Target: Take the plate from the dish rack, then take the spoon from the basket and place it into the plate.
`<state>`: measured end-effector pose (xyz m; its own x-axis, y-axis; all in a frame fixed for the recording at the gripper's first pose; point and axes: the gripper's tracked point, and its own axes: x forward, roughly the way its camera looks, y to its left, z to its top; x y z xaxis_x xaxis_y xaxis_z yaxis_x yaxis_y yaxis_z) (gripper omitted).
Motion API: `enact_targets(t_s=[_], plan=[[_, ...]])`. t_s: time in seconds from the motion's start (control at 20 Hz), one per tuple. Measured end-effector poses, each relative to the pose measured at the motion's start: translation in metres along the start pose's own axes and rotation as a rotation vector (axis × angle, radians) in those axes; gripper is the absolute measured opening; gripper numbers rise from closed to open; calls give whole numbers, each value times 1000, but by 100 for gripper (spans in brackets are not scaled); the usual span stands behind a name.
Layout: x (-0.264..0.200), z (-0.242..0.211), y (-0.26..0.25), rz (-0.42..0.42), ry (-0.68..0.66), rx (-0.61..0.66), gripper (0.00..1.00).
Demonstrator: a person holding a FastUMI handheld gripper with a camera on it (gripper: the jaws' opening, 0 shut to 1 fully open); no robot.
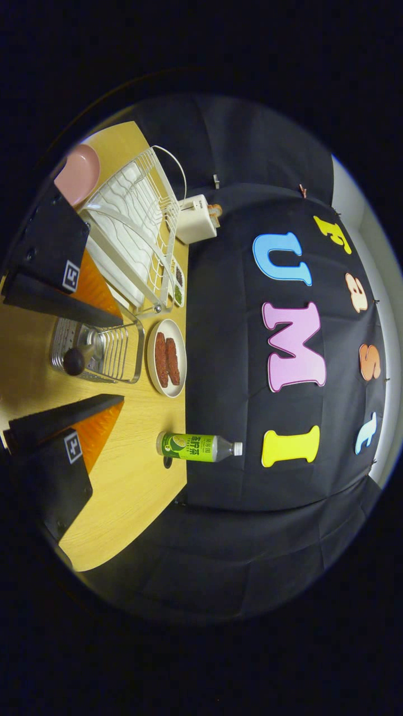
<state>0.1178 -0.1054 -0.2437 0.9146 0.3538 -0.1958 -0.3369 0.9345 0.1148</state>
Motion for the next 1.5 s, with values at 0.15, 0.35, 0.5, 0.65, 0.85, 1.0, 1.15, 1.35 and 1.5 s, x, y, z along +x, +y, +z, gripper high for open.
enact_targets(t_s=[0.15,0.35,0.5,0.65,0.85,1.0,1.15,1.35,1.5], plan=[[1,5,-1,-14,-30,-43,52],[3,7,-5,-42,-44,-82,35],[1,8,-2,-43,-34,-67,29],[1,12,4,-26,-39,-64,26],[0,12,14,-1,-39,-94,19],[1,18,21,27,-20,-65,17],[5,36,20,29,-27,-59,16],[3,69,21,35,-42,-81,16],[-2,100,26,52,-55,-113,16]])
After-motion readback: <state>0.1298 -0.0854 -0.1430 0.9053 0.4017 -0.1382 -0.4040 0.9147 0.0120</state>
